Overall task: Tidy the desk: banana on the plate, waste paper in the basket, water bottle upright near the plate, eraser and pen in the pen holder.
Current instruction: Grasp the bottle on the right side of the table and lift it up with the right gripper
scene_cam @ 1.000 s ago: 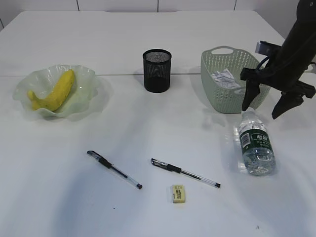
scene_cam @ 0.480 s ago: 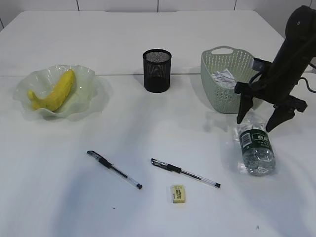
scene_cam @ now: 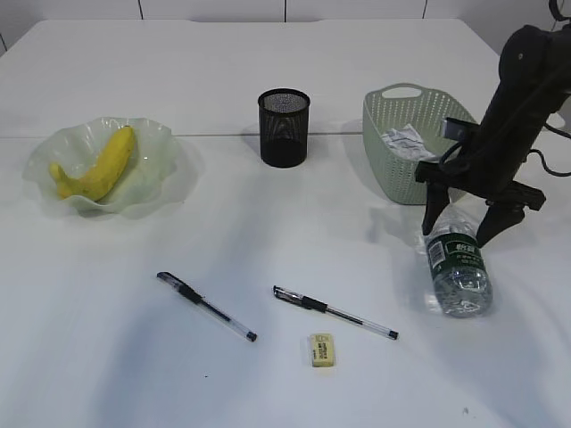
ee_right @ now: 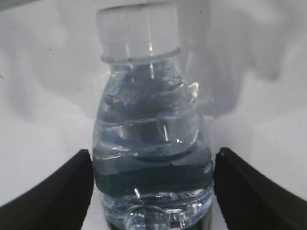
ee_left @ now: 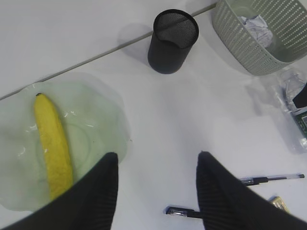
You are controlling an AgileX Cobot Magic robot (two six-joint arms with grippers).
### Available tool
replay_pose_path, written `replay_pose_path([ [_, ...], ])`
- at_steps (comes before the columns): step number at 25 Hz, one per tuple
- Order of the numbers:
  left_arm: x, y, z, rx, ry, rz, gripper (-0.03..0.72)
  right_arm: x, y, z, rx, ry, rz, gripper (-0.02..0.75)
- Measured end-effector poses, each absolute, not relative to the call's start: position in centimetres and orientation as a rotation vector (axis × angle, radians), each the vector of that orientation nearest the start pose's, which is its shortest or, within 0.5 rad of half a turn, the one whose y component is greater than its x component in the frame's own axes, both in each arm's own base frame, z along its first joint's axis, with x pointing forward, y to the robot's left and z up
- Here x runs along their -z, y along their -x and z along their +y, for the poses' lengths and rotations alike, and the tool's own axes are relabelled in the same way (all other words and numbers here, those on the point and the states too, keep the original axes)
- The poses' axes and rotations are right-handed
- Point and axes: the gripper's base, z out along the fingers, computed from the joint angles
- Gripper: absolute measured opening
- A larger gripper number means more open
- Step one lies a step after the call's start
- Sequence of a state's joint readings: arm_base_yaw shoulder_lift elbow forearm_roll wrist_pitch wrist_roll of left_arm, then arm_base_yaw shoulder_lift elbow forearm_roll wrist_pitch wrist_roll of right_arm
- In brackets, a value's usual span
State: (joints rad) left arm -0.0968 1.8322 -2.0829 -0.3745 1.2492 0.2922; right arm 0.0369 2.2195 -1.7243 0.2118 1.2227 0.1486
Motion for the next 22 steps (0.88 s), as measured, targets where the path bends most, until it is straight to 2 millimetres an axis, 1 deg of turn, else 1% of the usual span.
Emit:
replay_pose_path([
  [4,-42.33,-38.84,-6.91,0.397,-0.473,2.380,0.367,-15.54,-43.48,3.27,-0.282,-0.301,3.191,0.576],
  [10,-42.32,-38.85,-6.89,0.394,-0.473,2.381,0.367,-14.86,-43.53,3.27,-0.277,-0.303,3.205,0.576],
  [22,-42.28,-38.88,-6.77,0.374,-0.474,2.384,0.359,-14.86,-43.63,3.13,-0.237,-0.284,3.203,0.575],
])
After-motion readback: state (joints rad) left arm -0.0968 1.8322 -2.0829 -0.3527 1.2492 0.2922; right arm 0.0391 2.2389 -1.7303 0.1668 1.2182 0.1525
